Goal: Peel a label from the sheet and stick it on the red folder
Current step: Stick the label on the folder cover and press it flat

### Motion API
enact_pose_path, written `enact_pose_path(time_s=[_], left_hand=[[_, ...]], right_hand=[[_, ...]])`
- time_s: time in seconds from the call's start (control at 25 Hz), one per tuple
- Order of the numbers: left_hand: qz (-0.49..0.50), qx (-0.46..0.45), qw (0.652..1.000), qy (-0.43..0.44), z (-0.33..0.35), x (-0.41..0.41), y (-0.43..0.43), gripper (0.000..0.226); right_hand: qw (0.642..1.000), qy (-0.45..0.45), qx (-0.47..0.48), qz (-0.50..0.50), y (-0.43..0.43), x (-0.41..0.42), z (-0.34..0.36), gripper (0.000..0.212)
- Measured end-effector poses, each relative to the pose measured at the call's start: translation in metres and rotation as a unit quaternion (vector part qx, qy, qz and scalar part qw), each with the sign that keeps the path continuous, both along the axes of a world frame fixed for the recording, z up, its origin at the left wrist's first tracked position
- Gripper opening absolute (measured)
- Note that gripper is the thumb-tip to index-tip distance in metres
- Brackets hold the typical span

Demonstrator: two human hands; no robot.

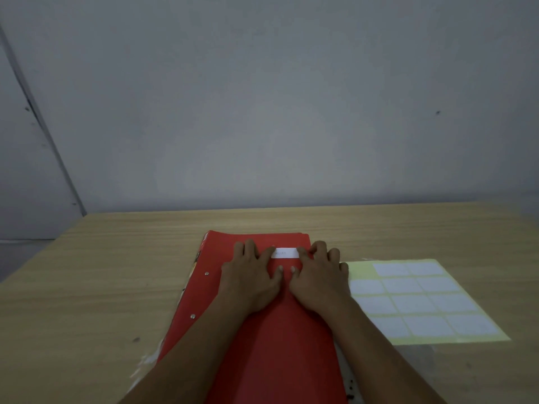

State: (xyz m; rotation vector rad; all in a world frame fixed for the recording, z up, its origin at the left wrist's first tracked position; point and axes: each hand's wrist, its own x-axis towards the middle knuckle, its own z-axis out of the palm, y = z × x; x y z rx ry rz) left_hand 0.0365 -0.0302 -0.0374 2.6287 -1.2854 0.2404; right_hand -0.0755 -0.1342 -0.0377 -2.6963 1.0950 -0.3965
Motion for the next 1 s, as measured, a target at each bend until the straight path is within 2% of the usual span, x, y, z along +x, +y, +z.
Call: enact_pose_path(time_s=[0.28,0.56,0.8,1.0], left_hand=[[-0.008,0.010,1.000,-0.027,-0.004,-0.001,-0.002,0.055],[0.022,-0.032,0.999,-0.035,-0.009,-0.004,0.001,0.064],[0.013,-0.079,0.996,-0.040,-0.004,-0.004,0.003,0.054],[-0.025,-0.085,0.994,-0.059,-0.012,-0.001,0.006,0.049]], right_hand=[[0.999,0.037,0.025,0.005,0.015,0.006,0.010,0.059],[0.999,-0.017,-0.010,-0.045,0.014,0.007,0.001,0.057],[0.997,-0.071,-0.008,-0.032,0.007,0.005,0.003,0.042],[0.997,-0.075,-0.003,-0.028,0.007,0.002,0.002,0.035]])
